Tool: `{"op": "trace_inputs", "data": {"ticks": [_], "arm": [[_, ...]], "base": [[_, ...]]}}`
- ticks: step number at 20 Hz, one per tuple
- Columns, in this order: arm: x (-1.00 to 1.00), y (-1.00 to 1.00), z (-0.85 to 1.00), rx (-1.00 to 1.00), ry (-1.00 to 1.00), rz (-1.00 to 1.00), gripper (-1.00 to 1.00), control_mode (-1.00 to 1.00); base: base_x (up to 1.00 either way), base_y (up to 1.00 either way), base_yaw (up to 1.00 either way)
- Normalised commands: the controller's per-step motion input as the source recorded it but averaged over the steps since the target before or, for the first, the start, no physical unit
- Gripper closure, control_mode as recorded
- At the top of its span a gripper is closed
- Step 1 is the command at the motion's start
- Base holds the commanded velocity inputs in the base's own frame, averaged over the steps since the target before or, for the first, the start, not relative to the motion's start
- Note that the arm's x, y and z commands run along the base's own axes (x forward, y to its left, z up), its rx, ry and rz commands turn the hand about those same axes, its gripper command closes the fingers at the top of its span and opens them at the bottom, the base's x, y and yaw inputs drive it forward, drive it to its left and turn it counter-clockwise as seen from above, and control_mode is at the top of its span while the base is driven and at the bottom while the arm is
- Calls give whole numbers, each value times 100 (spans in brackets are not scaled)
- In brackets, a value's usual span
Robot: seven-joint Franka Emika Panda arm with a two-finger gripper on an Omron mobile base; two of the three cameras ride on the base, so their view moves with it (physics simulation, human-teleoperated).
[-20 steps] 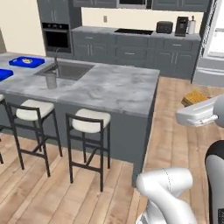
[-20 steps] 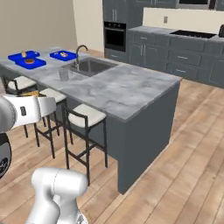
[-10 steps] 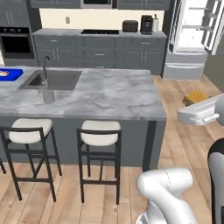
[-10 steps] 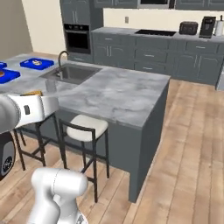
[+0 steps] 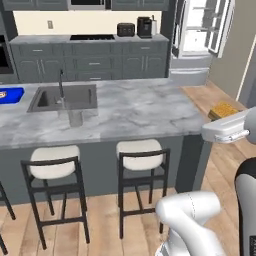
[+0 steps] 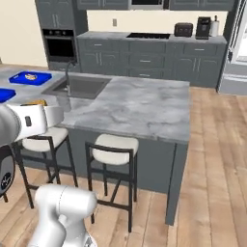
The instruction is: Take the cake and donut from the fridge and place them on the empty tray on the dining counter.
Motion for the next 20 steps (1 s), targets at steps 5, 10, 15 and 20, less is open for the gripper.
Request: {"op": "trace_inputs", "data": {"ticks": [5, 10, 15, 20], "arm": [[0, 0, 0, 0, 0, 0, 100, 100], [0, 0, 0, 0, 0, 0, 100, 100], [0, 0, 0, 0, 0, 0, 100, 100], [0, 0, 0, 0, 0, 0, 100, 100]], "base": [[0, 100, -20], [0, 100, -17], [0, 100, -16], [0, 100, -16]]}}
